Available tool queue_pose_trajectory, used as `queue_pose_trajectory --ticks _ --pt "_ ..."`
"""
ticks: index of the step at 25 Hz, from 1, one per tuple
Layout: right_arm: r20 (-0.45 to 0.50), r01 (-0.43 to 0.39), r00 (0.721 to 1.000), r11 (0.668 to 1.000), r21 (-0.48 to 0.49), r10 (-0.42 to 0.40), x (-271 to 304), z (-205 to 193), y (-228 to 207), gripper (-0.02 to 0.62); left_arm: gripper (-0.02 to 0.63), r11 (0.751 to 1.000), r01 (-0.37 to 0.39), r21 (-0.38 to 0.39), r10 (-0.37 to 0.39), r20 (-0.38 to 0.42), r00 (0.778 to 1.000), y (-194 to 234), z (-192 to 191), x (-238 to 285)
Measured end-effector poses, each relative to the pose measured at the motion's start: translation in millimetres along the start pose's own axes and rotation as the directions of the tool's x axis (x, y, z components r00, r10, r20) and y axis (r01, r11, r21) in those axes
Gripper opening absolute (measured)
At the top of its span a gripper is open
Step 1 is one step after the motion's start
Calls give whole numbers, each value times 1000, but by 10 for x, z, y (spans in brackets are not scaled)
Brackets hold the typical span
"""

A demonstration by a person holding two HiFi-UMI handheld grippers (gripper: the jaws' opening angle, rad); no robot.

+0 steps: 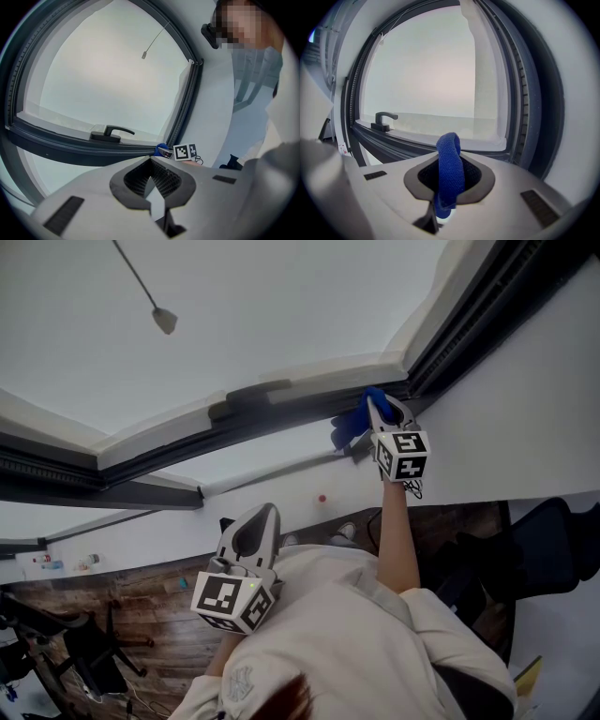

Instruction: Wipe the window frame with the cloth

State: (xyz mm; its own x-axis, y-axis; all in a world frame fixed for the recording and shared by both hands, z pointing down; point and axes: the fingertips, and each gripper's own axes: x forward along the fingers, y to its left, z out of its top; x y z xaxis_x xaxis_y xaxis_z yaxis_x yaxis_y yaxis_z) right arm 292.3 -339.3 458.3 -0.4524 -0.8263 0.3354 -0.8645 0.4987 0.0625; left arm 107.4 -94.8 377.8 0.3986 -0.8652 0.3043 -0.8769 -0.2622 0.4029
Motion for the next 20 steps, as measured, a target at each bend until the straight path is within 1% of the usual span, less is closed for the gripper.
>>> queue_pose_trajectory --ticks 10,20 --pt "-5 29 1000 1000 7 -29 -25 -26 -183 49 5 1000 -14 -10 14 -1 1000 -13 -31 12" --pt "-17 84 996 996 1 -84 -56 -40 -382 49 5 999 -31 -19 31 8 999 46 -3 -20"
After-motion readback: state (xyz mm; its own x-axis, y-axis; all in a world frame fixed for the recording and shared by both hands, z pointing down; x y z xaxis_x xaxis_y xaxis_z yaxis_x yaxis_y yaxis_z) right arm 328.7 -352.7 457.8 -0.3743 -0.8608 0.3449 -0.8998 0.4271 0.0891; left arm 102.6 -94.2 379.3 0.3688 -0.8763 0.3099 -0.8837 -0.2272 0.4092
